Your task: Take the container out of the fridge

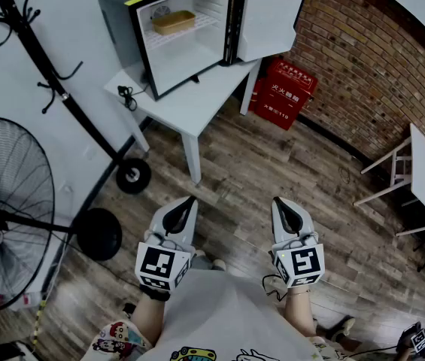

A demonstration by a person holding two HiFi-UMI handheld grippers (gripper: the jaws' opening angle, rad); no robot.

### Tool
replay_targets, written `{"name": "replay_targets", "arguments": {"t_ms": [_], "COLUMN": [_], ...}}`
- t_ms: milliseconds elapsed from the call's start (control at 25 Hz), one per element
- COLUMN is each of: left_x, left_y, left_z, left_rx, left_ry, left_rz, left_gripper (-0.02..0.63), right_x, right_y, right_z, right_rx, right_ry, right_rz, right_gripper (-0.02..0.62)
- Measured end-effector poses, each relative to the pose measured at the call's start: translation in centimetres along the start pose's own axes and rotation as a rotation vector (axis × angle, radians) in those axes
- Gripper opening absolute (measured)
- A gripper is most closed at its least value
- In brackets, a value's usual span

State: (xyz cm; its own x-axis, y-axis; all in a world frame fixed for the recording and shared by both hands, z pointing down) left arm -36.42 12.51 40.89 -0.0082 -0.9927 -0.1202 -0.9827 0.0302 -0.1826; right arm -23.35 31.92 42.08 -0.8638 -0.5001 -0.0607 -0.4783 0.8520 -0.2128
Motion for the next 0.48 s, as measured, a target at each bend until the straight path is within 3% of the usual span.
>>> {"name": "replay_targets", "arguments": {"t_ms": [360,480], "left_x": [-2.4,-2.1], "left_y": [1.1,1.2], "left_z": [-0.1,0.0], "left_rx": [-0.004,-0.011], "left_ry": [0.007,0.010], "left_rz": [0.035,0.042], "left_gripper": [0.011,0.021], "right_x": [-1.6,-1.6], "right_y": [2.7,2.5], "right_z": [-1.0,-1.1], "right_rx": [-0.031,-0.030], "right_ry": [-0.041,-0.050], "right_rz": [0.010,0.021], "right_gripper": [-0.005,0.036]}}
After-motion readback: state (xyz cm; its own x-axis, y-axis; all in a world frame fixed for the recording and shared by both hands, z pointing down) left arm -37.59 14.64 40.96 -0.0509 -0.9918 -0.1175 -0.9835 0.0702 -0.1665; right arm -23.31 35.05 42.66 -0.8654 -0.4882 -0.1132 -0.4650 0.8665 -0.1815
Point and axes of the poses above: the fingertips, and each gripper's own axes: y backward along the fingers, x to its left, z out of its top, the point moved 6 cm from there along y, backward along the fingers, and after that the axes turned 9 degrees about -y, right-handed, at the moved point
